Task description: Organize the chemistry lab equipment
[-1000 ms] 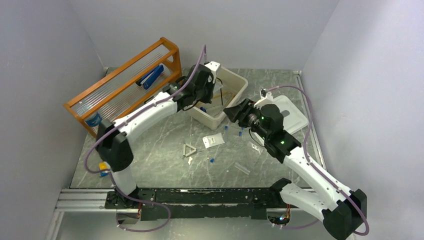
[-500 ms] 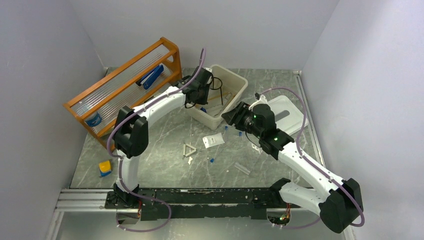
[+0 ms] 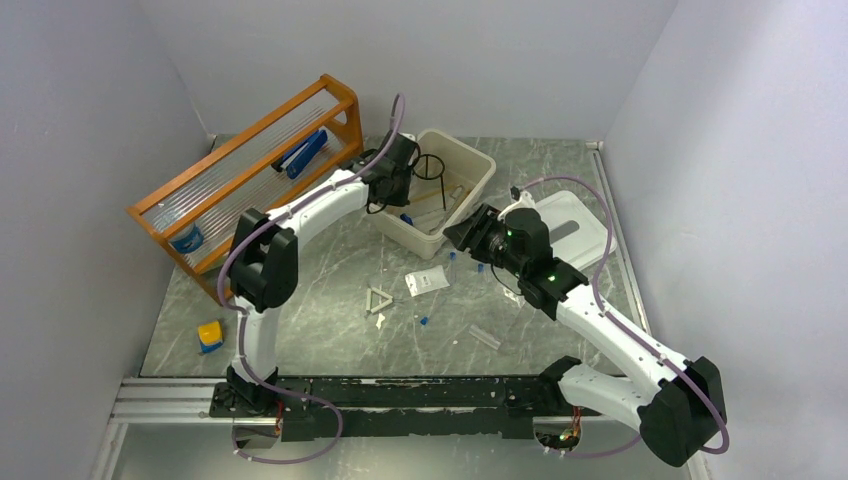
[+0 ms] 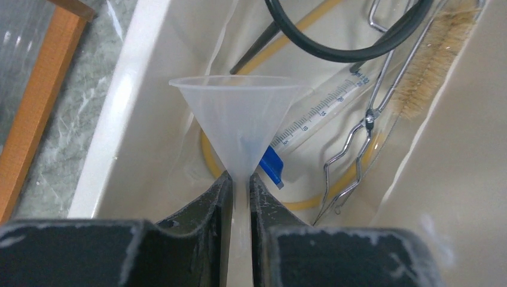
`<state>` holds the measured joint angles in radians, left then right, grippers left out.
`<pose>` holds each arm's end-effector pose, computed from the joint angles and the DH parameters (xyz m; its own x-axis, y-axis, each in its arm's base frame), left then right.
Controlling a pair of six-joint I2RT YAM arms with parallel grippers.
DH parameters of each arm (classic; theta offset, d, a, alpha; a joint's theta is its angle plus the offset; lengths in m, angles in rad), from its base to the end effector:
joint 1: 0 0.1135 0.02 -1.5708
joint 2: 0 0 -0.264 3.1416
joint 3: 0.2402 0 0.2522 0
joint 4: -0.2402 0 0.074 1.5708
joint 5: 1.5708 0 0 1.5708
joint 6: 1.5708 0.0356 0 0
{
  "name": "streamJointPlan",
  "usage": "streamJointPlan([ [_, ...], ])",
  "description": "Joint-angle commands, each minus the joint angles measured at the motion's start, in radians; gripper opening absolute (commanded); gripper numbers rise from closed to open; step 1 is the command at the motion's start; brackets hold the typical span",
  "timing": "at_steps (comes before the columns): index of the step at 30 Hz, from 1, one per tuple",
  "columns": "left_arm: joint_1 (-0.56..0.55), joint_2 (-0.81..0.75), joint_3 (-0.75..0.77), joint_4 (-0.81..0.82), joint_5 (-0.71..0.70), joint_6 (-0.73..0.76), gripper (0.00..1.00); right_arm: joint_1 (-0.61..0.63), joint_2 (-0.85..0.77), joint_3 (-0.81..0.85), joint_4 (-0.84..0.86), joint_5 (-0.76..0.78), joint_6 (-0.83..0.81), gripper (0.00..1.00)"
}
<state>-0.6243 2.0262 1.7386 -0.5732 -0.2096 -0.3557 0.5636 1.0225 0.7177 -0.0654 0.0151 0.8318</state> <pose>0.3767 -0.2623 0.2561 -0.7376 0.1116 -0.6660 0.2185 0.9726 -0.0791 0.2000 0.1258 0.2829 -0.5920 0.5001 -0.6320 -0.1257 0.7172 0.6854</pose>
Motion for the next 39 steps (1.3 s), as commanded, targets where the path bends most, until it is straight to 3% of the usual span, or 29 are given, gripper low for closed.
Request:
streamJointPlan([
  [1,0.008,0.041,0.037,-0.007,-0.019,0.016,0.18,-0.004,-0.024,0.001,-0.021,0.024,0.014,0.56],
  [13,0.008,0.039,0.104,-0.05,0.003,0.035,0.27,-0.002,-0.016,0.016,-0.091,0.057,0.005,0.56],
  [18,0.008,-0.088,0.08,-0.048,0.061,0.046,0.33,0.007,0.039,0.058,-0.17,0.064,-0.045,0.56],
  [21,0.008,-0.205,-0.01,-0.024,0.079,0.035,0.41,0.046,0.081,0.086,-0.189,0.07,-0.064,0.56],
  [24,0.009,-0.346,-0.138,0.018,0.089,0.019,0.51,0.145,0.138,0.123,-0.239,0.18,-0.039,0.56],
  [31,0.011,-0.682,-0.448,0.116,0.044,0.016,0.68,0.408,0.321,0.227,-0.364,0.421,0.151,0.6],
  [37,0.011,-0.916,-0.653,0.203,-0.116,0.081,0.73,0.493,0.494,0.308,-0.373,0.46,0.28,0.6],
  [39,0.011,-0.983,-0.706,0.237,-0.19,0.104,0.73,0.507,0.562,0.339,-0.351,0.432,0.277,0.55],
])
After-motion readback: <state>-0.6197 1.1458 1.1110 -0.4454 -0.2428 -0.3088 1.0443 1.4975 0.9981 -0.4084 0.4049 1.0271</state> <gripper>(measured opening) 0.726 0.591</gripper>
